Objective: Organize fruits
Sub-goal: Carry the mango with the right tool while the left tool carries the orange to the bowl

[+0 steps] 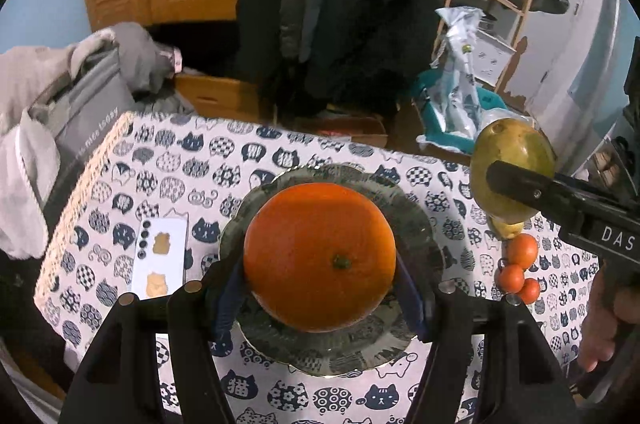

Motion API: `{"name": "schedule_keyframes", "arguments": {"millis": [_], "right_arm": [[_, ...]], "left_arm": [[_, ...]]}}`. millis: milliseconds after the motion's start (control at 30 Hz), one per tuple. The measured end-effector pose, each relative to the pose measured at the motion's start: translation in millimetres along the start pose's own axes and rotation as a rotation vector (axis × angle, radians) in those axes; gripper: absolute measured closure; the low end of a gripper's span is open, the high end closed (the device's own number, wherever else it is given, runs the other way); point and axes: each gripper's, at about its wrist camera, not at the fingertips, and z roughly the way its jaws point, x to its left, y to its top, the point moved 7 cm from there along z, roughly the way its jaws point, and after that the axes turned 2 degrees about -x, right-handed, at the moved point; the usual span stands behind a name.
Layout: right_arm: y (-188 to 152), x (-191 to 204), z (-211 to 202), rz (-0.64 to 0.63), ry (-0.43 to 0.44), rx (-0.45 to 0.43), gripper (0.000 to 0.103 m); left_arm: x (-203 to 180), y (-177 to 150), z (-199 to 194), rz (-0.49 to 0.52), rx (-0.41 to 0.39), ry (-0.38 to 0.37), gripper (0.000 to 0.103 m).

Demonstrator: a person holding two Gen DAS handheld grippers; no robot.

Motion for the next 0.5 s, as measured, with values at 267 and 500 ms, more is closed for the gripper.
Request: {"name": "schedule_keyframes", "arguments": {"millis": [267,500], "right_arm": [[0.0,14.7,33.7,0.003,0.011,0.058,0.028],[-6.4,23.9,63.4,0.003,0.013,0.114,0.028]], "left_arm": [[17.6,-13.1,24.0,-0.024,0.063,0.025,0.035],[25.3,-33.6,47.3,-0.036,0.149,0.022,0.035]]}}
